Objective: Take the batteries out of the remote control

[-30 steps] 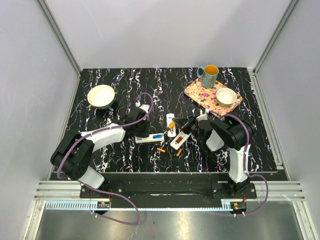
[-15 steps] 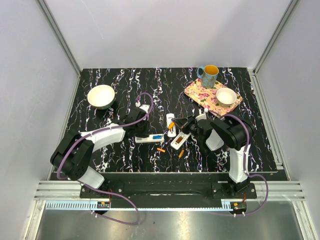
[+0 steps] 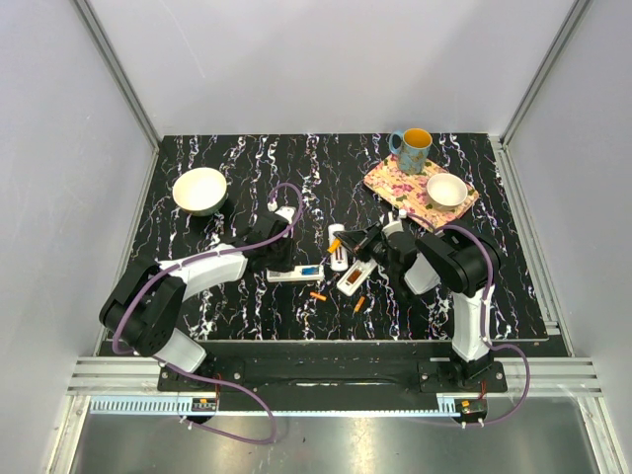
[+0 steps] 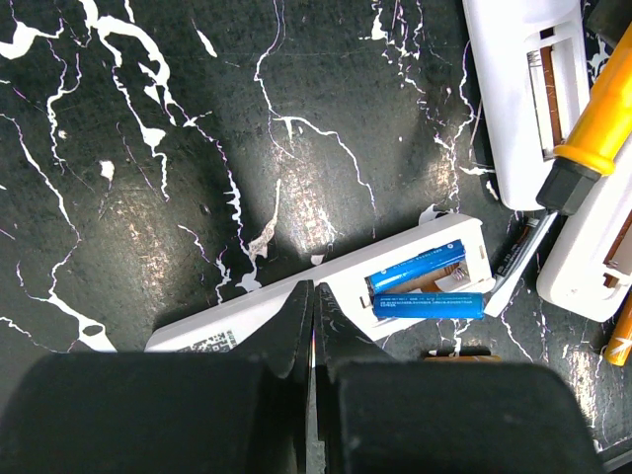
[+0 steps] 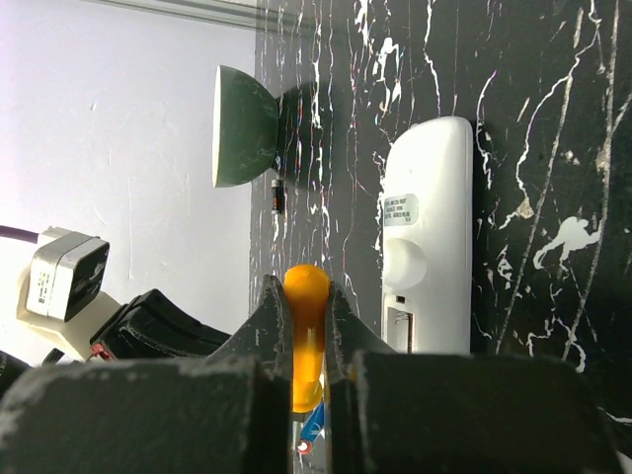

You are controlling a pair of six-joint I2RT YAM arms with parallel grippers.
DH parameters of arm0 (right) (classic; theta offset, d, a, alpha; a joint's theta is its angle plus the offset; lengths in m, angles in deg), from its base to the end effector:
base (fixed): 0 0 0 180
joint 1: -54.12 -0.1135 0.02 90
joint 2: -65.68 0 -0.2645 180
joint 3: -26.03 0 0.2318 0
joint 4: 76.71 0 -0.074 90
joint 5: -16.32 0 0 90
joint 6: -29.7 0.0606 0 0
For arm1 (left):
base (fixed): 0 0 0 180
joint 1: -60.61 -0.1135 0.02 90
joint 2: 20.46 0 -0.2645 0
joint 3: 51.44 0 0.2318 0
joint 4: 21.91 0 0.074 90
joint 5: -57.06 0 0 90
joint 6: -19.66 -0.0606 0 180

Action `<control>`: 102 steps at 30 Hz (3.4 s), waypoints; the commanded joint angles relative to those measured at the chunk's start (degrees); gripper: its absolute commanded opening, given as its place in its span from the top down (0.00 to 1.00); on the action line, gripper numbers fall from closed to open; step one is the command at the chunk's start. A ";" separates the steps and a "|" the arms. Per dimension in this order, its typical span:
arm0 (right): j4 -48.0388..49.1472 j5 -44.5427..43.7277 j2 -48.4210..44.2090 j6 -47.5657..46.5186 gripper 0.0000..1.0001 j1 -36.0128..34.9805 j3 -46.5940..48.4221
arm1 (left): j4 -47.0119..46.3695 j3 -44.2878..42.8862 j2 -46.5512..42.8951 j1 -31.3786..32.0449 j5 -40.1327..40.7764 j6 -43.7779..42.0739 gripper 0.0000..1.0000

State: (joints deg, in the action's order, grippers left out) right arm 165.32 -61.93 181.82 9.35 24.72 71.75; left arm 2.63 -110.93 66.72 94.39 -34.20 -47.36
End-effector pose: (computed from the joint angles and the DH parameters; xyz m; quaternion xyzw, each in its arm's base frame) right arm 0.2955 0.1807 0.1131 0.1963 0.7300 0.5448 0.3630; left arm 0.2442 -0.1649 0.1636 0.0926 0.9416 -0.1630 0.2798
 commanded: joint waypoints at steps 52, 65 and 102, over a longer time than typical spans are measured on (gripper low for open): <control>-8.89 -0.32 -18.12 -17.69 1.00 -1.18 -0.58 | 9.18 2.12 -4.90 0.41 1.08 0.13 1.00; -25.97 -7.70 -26.66 -33.86 1.00 -2.32 1.53 | 8.83 3.53 -3.95 0.41 1.08 0.31 1.00; -27.29 -18.87 -34.22 -37.04 1.00 -9.26 -1.36 | -6.90 3.62 -1.05 8.93 -9.03 -0.39 1.00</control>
State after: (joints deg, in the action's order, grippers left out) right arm 137.78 -77.77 150.63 -26.30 15.97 70.96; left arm 1.45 -105.93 62.41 103.01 -41.11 -48.02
